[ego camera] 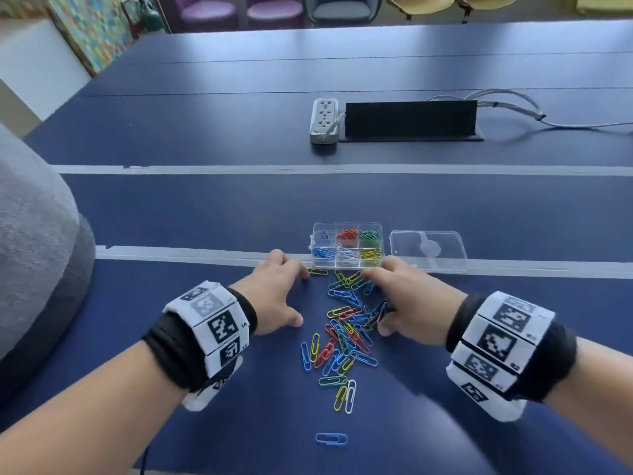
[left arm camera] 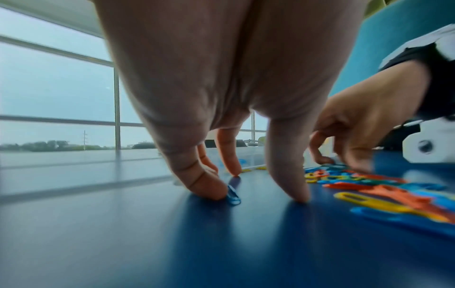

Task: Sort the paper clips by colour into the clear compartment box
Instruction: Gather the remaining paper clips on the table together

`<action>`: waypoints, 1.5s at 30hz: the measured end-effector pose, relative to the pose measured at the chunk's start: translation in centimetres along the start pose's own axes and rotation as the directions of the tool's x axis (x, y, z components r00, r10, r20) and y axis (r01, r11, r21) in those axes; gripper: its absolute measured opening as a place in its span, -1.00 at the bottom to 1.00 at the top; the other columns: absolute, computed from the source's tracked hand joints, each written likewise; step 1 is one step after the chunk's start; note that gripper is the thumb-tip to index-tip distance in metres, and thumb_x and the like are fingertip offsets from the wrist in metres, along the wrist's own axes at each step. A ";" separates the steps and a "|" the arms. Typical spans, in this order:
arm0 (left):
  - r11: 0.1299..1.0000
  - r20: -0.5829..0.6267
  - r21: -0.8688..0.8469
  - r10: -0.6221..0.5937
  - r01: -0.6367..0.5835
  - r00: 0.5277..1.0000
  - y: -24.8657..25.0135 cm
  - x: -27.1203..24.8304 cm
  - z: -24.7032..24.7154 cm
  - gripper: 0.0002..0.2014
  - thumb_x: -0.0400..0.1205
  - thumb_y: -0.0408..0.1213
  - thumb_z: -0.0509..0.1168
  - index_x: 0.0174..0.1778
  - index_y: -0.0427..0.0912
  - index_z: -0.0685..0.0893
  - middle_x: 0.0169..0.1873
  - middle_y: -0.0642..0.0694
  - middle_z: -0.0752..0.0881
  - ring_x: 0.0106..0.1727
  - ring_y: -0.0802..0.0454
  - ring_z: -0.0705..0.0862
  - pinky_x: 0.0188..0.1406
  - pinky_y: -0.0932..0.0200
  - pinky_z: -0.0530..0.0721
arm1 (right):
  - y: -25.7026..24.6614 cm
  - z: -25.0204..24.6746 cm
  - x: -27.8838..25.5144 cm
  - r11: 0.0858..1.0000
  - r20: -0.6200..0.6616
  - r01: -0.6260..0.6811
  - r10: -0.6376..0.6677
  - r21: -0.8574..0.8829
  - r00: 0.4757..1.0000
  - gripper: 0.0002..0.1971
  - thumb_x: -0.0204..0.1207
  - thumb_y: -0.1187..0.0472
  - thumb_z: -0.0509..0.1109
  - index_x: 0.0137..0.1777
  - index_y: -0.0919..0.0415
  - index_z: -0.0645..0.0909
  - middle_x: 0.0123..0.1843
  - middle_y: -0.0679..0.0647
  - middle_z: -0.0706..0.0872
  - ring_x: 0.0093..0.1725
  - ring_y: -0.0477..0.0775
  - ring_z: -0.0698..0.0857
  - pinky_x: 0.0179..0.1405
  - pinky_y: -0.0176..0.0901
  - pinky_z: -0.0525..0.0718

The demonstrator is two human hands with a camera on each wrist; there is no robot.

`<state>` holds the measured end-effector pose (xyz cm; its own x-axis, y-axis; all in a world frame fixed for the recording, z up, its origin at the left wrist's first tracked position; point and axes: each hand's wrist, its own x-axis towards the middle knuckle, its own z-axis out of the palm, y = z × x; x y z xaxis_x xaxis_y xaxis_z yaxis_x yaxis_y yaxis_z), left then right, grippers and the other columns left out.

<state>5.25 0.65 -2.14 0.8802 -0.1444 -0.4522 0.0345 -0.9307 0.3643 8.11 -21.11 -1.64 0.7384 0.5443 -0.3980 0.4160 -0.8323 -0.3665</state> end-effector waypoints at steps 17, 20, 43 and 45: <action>0.951 0.029 0.308 0.004 -0.012 1.000 3.1 -5.3 5.3 0.37 0.07 0.39 0.50 0.54 0.13 -0.36 0.43 -0.03 -0.16 0.49 -0.12 -0.02 0.52 -0.06 0.18 | -2.2 0.9 -1.1 0.982 0.042 0.042 -0.035 -0.186 0.999 0.18 -0.05 -0.22 0.66 0.50 0.22 0.12 0.29 0.16 0.25 0.26 0.23 0.44 0.29 0.07 0.55; 0.978 -0.060 0.200 -0.055 0.066 0.997 2.6 -3.9 4.0 0.30 0.10 0.35 0.52 0.57 0.11 -0.21 0.38 -0.04 -0.07 0.46 -0.11 0.04 0.45 -0.03 0.24 | -2.4 0.3 -0.3 0.991 0.027 0.028 -0.025 -0.129 0.999 0.02 0.06 -0.13 0.66 0.44 0.25 0.23 0.26 0.14 0.32 0.20 0.21 0.53 0.18 -0.04 0.58; 0.990 -0.008 -0.142 0.025 -0.026 1.000 2.6 -2.6 1.8 -0.15 0.34 0.12 0.54 0.47 0.03 0.26 0.24 0.05 0.26 0.20 0.07 0.44 0.29 0.10 0.50 | -3.2 -0.7 0.6 0.999 0.050 0.016 -0.015 -0.032 0.999 -0.01 0.02 -0.08 0.69 0.43 0.16 0.29 0.25 0.10 0.34 0.20 0.16 0.54 0.20 0.02 0.60; 1.000 0.012 -0.019 0.007 -0.007 1.000 2.2 -3.4 1.8 0.09 0.23 0.22 0.55 0.56 0.04 0.06 0.35 0.00 0.14 0.40 0.01 0.25 0.39 0.09 0.38 | -3.2 -1.0 0.5 0.996 0.058 0.048 -0.044 -0.072 0.997 0.06 -0.03 -0.15 0.69 0.45 0.16 0.26 0.27 0.09 0.33 0.24 0.14 0.50 0.23 0.05 0.59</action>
<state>1.48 -1.49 -1.26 0.8748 -0.1548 -0.4591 0.0374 -0.9233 0.3824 7.67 -18.29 0.11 0.6875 0.5852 -0.4300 0.4880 -0.8108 -0.3232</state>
